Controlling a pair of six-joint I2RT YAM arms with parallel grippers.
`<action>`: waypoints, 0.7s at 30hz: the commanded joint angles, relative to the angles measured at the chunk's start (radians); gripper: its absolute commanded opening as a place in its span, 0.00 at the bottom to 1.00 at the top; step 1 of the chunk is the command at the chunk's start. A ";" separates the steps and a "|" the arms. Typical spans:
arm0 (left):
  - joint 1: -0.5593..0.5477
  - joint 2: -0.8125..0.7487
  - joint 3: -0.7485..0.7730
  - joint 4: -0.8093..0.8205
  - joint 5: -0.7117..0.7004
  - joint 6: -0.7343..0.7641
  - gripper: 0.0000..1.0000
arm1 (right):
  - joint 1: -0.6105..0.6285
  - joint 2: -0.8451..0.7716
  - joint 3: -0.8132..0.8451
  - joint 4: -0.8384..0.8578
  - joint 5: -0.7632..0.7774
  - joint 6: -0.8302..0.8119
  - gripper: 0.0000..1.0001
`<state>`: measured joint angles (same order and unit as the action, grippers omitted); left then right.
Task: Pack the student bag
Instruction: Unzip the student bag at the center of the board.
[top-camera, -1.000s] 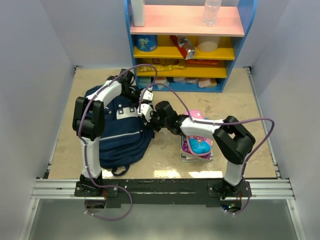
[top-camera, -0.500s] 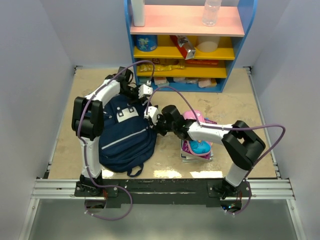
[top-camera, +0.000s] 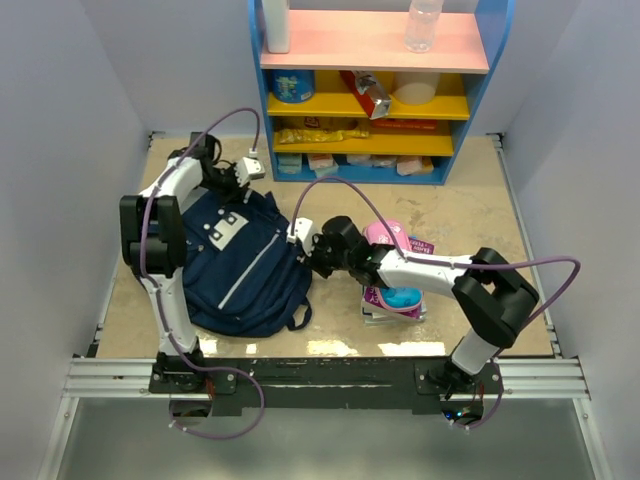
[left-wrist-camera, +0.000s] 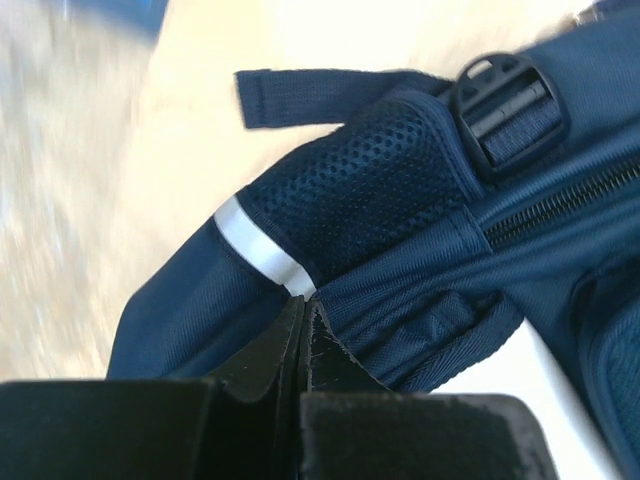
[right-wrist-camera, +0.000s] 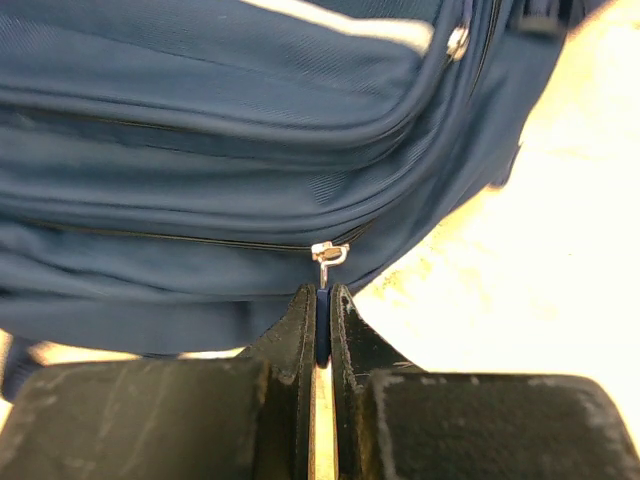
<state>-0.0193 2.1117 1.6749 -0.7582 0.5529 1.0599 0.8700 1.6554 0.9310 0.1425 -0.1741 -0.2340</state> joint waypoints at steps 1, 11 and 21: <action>0.100 -0.073 -0.061 0.045 -0.123 -0.003 0.00 | 0.014 -0.026 0.031 -0.018 -0.019 0.032 0.00; 0.180 -0.254 -0.021 -0.198 0.083 -0.107 0.53 | 0.029 0.069 0.170 -0.011 -0.018 0.041 0.00; 0.052 -0.252 -0.119 -0.524 0.406 0.454 0.90 | 0.029 0.037 0.112 0.069 -0.007 0.105 0.00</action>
<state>0.1131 1.8778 1.6951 -1.1187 0.8101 1.1858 0.8921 1.7363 1.0447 0.1242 -0.1745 -0.1677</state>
